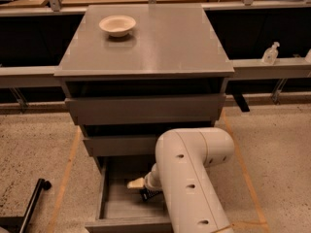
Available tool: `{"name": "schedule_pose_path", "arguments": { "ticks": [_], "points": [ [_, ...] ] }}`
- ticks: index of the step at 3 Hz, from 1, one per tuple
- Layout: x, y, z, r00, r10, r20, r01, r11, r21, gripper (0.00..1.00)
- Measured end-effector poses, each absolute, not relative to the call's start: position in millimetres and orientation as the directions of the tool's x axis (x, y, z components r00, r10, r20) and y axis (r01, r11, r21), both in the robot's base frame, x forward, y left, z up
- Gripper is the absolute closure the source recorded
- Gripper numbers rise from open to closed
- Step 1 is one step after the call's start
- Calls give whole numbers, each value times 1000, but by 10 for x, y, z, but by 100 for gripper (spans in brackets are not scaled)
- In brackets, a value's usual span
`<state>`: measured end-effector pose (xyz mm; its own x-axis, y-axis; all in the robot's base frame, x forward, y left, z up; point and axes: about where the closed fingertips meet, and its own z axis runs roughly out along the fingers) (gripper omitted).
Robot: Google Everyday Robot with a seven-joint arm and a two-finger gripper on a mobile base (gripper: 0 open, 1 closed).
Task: Pick rxbar blueberry from bottom drawer and place on counter
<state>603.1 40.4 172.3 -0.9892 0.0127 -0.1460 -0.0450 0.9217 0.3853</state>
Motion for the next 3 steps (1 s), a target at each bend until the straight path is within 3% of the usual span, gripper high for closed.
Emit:
{"name": "schedule_pose_path", "arguments": {
  "ticks": [3],
  "points": [
    [6044, 392, 1627, -990, 3, -141, -52, 922, 383, 0]
  ]
}}
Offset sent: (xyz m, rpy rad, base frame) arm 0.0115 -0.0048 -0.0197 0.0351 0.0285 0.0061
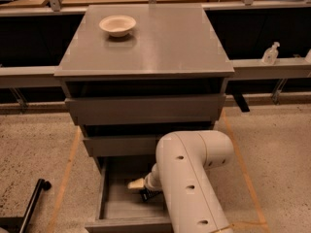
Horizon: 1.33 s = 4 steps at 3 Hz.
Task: Pick rxbar blueberry from bottom drawer and place on counter
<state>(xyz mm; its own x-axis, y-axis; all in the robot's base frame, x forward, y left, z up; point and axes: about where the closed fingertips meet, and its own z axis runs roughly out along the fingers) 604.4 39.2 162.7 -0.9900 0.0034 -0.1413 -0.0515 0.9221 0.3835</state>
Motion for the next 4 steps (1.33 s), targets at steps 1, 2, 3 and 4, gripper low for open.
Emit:
{"name": "schedule_pose_path", "arguments": {
  "ticks": [1, 2, 3, 4],
  "points": [
    [6206, 345, 1483, -990, 26, -137, -32, 911, 410, 0],
    [6359, 288, 1266, -991, 55, -125, 0, 913, 408, 0],
    [6418, 231, 1067, -992, 83, -98, 38, 919, 392, 0],
    [6417, 231, 1133, -992, 83, -98, 38, 919, 392, 17]
  ]
}}
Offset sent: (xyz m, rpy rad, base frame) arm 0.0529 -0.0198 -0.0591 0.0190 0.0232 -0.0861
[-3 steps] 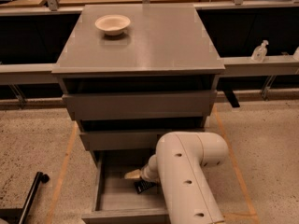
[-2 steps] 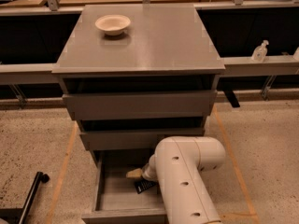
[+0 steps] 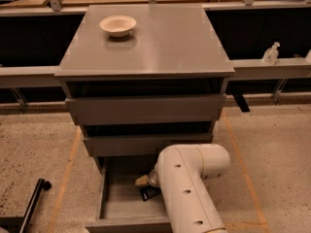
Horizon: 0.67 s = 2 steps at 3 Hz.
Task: Pick rxbar blueberry from bottom drawer and place on counter
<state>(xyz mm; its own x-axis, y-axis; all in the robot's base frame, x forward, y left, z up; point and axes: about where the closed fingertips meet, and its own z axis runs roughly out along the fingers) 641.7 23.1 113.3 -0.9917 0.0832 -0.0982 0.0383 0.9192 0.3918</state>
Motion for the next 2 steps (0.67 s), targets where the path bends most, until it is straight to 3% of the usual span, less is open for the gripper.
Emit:
{"name": "schedule_pose_path", "arguments": {
  "ticks": [2],
  "points": [
    [6417, 231, 1220, -992, 83, -98, 38, 919, 392, 64]
  ]
}}
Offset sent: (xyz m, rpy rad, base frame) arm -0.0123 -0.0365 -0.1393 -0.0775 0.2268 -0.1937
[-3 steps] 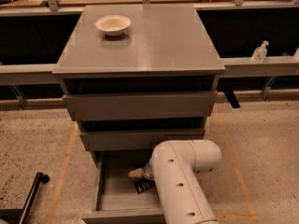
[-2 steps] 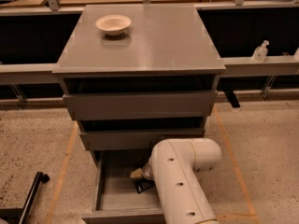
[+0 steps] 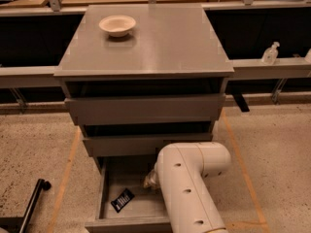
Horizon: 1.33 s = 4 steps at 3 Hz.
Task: Pick rxbar blueberry from bottom drawer and place on counter
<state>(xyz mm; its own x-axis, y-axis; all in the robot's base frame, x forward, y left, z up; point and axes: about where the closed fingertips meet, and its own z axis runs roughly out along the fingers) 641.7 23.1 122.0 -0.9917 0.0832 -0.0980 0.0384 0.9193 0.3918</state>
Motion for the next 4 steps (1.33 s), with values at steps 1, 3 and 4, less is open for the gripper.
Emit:
{"name": "schedule_pose_path", "arguments": {
  "ticks": [1, 3, 4],
  "points": [
    [6380, 142, 864, -991, 126, -45, 100, 925, 367, 95],
    [6381, 142, 1013, -991, 126, -46, 100, 925, 367, 82],
    [6380, 142, 1014, -991, 126, -46, 100, 925, 367, 59]
  ]
}}
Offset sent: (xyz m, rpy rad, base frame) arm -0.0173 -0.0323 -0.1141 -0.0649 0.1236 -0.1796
